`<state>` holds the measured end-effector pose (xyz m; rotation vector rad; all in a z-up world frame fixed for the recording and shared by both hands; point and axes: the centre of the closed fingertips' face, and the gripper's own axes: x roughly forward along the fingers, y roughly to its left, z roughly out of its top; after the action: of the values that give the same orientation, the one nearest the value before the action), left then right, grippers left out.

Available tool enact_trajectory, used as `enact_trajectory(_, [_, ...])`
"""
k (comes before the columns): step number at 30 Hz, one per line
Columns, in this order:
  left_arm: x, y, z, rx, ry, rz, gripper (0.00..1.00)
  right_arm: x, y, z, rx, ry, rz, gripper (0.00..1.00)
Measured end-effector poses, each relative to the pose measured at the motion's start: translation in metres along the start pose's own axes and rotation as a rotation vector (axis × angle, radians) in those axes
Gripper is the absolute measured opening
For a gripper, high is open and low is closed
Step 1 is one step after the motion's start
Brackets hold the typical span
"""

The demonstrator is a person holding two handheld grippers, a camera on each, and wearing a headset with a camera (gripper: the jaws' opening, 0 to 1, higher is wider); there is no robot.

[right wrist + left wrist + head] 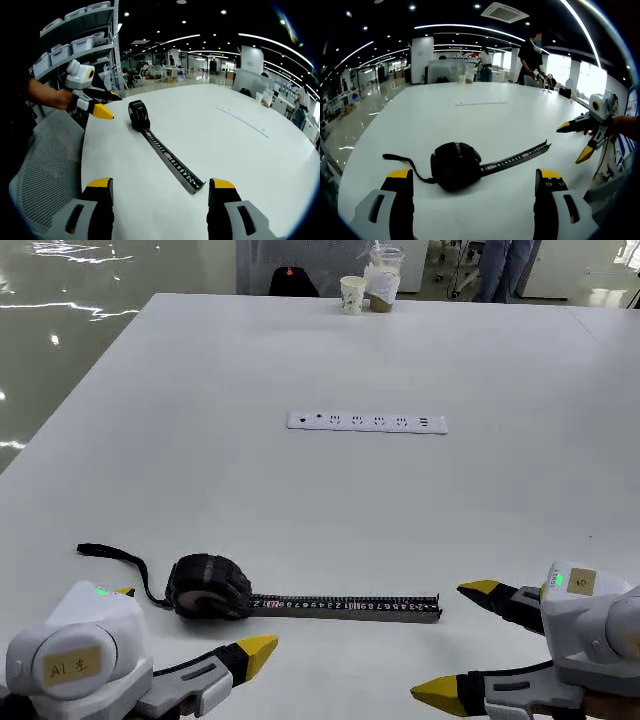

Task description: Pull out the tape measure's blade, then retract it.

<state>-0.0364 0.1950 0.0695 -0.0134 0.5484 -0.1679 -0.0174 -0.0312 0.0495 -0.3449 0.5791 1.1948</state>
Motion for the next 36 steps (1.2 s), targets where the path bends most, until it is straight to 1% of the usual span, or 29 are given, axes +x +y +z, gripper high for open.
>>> enact_trajectory(5, [0.007,0.005,0.001,-0.004,-0.005,0.014,0.99,0.003,-0.005,-0.002,-0.033,0.017,0.015,0.73])
enact_trajectory(11, [0.016,0.008,0.005,-0.003,-0.015,0.022,0.99,0.007,-0.012,-0.005,-0.071,0.038,0.041,0.66])
enact_trajectory(16, [0.023,0.012,0.007,-0.006,-0.011,0.028,0.99,0.01,-0.019,-0.006,-0.094,0.055,0.051,0.62])
enact_trajectory(21, [0.029,0.014,0.005,-0.014,-0.005,0.031,0.99,0.013,-0.027,-0.01,-0.114,0.069,0.063,0.58])
enact_trajectory(28, [0.035,0.019,0.003,-0.021,0.005,0.046,0.99,0.017,-0.035,-0.014,-0.139,0.093,0.089,0.49])
enact_trajectory(34, [0.039,0.024,0.002,-0.066,0.007,0.058,0.96,0.023,-0.041,-0.019,-0.176,0.121,0.113,0.4])
enact_trajectory(36, [0.04,0.026,0.002,-0.063,0.009,0.07,0.95,0.024,-0.042,-0.02,-0.183,0.128,0.117,0.39])
